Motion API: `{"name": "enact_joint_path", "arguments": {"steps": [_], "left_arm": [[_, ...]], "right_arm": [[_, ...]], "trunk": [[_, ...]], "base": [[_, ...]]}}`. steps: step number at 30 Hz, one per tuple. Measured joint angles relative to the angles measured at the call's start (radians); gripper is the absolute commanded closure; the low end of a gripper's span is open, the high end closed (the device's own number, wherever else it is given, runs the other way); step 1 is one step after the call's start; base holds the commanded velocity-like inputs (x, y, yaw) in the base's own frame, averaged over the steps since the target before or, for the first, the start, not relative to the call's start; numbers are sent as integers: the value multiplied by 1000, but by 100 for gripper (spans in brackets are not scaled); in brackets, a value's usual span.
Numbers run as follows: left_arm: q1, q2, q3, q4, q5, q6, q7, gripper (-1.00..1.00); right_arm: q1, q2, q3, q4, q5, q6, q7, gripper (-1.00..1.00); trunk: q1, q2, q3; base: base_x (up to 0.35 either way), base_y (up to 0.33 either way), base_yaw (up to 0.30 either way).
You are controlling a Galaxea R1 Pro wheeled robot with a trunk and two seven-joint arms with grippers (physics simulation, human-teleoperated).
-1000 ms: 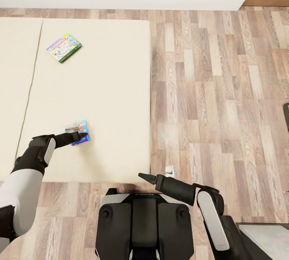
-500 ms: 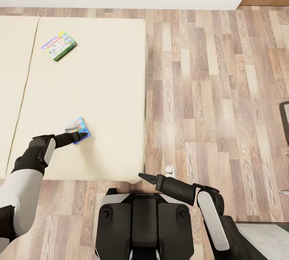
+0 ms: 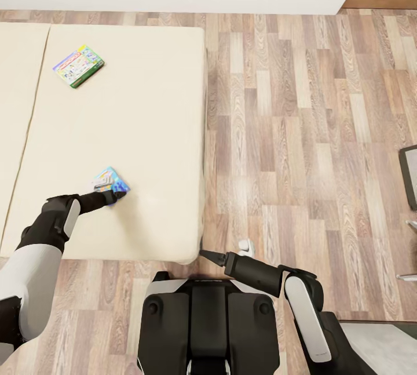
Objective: Put all the toys in the child's room - the three board games (two on the bed and one on the table), the two jigsaw puzzles on the table, and the tennis ball on the table - inside the toy box on the table in the child's room.
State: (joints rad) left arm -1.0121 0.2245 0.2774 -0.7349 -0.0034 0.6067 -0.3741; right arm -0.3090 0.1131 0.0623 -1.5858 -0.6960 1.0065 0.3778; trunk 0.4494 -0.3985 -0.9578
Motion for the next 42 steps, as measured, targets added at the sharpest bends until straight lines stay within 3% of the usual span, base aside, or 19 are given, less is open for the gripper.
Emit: {"name": "enact_joint_path", "arguments": {"steps": [23,42], "left_arm": [[0,1,0,0,0,-11,-2,-100],[0,1,-1,0,1,-10,-8,-100]], "right_arm": [[1,0,-1,2,3,-2,-3,-100],[1,1,0,2,3,-2,-3,-100]], "trunk": [[0,0,0],[0,0,0]], "base": [[0,-5,0],[0,-112,0]]}}
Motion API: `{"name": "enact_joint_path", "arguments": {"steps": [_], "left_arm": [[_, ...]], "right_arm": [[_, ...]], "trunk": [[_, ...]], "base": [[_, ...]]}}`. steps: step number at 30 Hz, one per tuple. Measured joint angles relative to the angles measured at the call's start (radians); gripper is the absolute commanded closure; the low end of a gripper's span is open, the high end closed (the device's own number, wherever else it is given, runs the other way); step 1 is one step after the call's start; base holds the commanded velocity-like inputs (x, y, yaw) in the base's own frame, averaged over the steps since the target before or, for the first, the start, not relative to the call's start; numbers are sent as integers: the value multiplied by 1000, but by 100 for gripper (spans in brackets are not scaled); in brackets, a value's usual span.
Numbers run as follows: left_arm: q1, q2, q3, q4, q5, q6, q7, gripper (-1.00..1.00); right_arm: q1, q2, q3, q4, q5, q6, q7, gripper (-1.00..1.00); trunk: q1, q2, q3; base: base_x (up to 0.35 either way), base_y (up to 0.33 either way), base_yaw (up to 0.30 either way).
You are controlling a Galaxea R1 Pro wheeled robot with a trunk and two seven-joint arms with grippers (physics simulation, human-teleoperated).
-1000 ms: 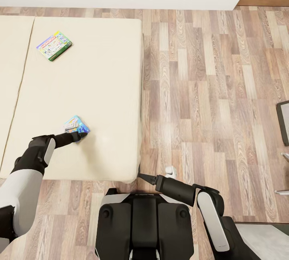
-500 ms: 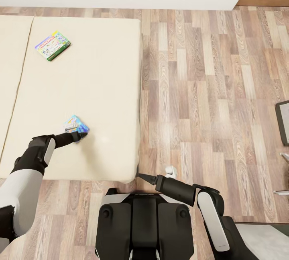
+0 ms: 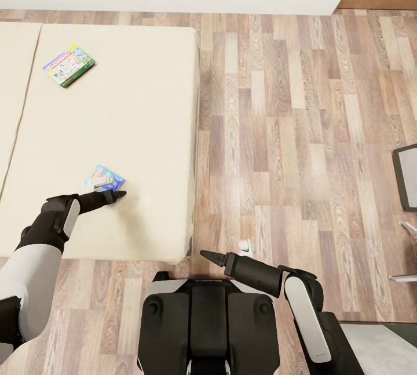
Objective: Put all the toys in the child's room - the three board games (two on the bed and one on the table), the two jigsaw puzzles on the table, and the tennis ball on the table - inside the toy box on the table in the child's room.
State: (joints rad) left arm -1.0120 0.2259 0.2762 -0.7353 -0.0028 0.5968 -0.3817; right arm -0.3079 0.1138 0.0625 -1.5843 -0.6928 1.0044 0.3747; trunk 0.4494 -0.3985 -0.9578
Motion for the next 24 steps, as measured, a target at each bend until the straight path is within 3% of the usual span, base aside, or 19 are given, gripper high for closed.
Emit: {"name": "enact_joint_path", "arguments": {"steps": [16,24], "left_arm": [[0,15,-1,0,-5,21,-1,-100],[0,84,-3,-7,-1,111,-5,-100]], "right_arm": [[0,-1,-3,0,0,1,0,-100],[0,-1,-3,1,0,1,0,-100]], "trunk": [[0,0,0],[0,0,0]], "base": [[0,-7,0],[0,0,0]]}}
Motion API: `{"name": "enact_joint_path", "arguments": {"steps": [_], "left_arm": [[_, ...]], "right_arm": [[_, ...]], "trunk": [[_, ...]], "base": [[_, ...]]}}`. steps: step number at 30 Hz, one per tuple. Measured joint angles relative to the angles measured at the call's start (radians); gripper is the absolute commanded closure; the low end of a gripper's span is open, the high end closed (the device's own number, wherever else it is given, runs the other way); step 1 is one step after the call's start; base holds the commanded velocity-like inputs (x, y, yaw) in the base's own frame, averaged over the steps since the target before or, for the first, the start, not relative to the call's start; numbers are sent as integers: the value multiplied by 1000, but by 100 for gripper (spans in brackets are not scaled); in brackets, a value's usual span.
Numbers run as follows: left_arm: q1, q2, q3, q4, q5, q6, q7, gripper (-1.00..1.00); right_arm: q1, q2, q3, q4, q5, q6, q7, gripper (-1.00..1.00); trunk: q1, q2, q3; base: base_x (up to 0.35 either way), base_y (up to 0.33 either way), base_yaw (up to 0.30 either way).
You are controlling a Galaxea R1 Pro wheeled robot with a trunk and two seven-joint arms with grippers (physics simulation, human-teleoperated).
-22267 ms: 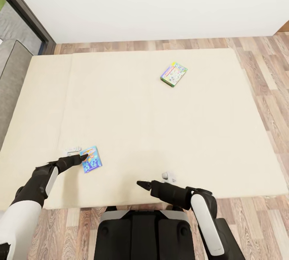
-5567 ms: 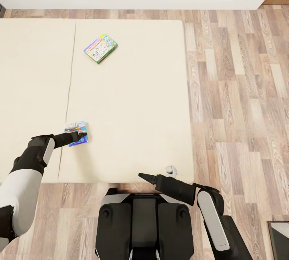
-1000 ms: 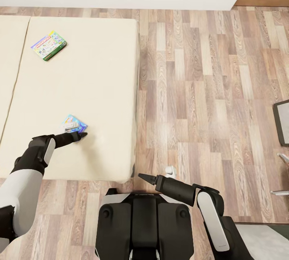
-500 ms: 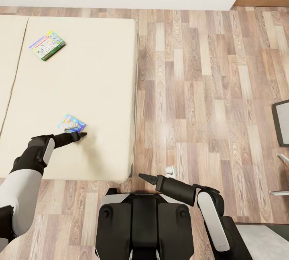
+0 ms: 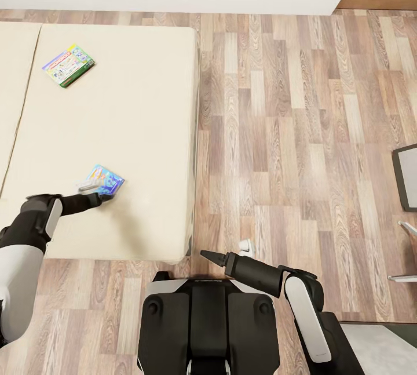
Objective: Put all the toys in the child's room - the three board games (two on the bed and one on the table), the two jigsaw puzzles on the table, and the tennis ball on the table - inside the toy box on the table in the child's room.
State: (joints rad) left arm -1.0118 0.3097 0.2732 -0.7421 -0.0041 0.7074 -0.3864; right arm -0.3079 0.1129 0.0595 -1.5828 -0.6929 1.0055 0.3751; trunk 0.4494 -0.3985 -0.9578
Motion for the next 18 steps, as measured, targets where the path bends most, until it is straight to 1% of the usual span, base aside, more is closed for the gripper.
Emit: {"name": "enact_joint_path", "arguments": {"steps": [1,2,3,5,6,7,8,9,10,13,16,18], "left_arm": [[0,4,0,-1,0,6,-2,-100],[0,14,-1,-2,0,20,-17,-100],[1,18,-1,-3,0,25,-28,-100],[1,32,-8,-4,-1,38,-90,-100],[1,36,-13,-4,-3,40,-109,-100],[1,44,-25,-4,-9,43,-142,-100],[1,50,-32,-4,-14,44,-158,-100],[1,70,-46,-5,-30,48,-189,-100],[1,78,-49,-5,-35,49,-197,-100],[-1,115,-56,-6,-48,61,-216,-100],[-2,131,-56,-6,-50,69,-213,-100],[-11,141,-56,-6,-51,72,-201,-100]], "right_arm": [[0,0,0,0,0,0,0,-100],[0,0,0,0,0,0,0,-100],[0,0,0,0,0,0,0,-100],[0,-1,0,0,0,0,0,-100],[0,-1,0,0,0,0,0,-100],[0,-1,0,0,0,0,0,-100],[0,-1,0,0,0,0,0,-100],[0,-1,0,0,0,0,0,-100],[0,-1,0,0,0,0,0,-100],[0,-1,0,-1,0,0,0,-100],[0,0,1,-1,0,-1,0,-100],[0,1,1,-1,0,-1,0,-100]], "trunk": [[0,0,0],[0,0,0],[0,0,0],[0,0,0],[0,0,0],[0,0,0],[0,0,0],[0,0,0],[0,0,0],[0,0,0],[0,0,0],[0,0,0]], "base": [[0,0,0],[0,0,0],[0,0,0],[0,0,0],[0,0,0],[0,0,0],[0,0,0],[0,0,0],[0,0,0],[0,0,0],[0,0,0],[0,0,0]]}}
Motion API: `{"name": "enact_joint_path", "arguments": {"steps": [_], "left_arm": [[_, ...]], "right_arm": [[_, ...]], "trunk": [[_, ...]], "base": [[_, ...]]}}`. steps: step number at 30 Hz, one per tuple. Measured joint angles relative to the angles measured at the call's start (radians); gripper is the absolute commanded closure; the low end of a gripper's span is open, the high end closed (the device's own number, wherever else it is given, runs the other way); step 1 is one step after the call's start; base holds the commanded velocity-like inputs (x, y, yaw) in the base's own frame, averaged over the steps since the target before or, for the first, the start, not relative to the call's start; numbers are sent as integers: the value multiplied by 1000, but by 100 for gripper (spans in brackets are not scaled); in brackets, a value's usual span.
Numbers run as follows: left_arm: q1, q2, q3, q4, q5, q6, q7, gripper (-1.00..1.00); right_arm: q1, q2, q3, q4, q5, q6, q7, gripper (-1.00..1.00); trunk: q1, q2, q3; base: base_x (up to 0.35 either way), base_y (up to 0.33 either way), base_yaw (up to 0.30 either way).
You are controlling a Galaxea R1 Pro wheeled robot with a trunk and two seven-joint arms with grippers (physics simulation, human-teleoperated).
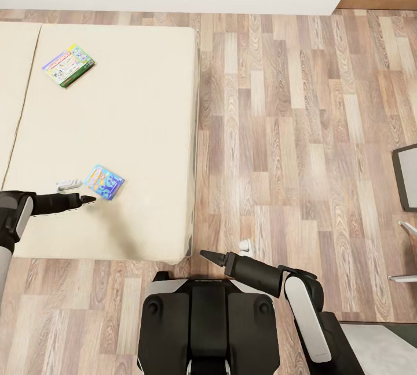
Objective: Put all the toys in the child's room - the three board games (two on the bed and one on the table), the two jigsaw puzzles on the table, and the tennis ball on the table - inside the toy box on the table in the child's room.
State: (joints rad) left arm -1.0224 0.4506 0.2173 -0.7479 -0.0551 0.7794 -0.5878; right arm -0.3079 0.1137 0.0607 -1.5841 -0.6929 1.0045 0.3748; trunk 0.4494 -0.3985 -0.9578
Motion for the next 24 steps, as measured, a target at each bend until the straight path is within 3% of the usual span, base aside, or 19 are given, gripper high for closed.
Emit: {"name": "enact_joint_path", "arguments": {"steps": [4,14,18,24], "left_arm": [[-42,4,1,5,1,3,49,-100],[-129,-9,2,15,13,-2,254,-100],[-165,-39,2,17,15,-5,280,-100],[-177,-74,1,17,13,-15,285,-100]], "right_arm": [[0,0,0,0,0,0,0,-100],[0,1,0,0,0,0,0,-100],[0,1,0,0,0,0,0,-100],[0,1,0,0,0,0,0,-100]], "trunk": [[0,0,0],[0,0,0],[0,0,-2],[0,0,-10]], "base": [[0,0,0],[0,0,0],[0,0,0],[0,0,0]]}}
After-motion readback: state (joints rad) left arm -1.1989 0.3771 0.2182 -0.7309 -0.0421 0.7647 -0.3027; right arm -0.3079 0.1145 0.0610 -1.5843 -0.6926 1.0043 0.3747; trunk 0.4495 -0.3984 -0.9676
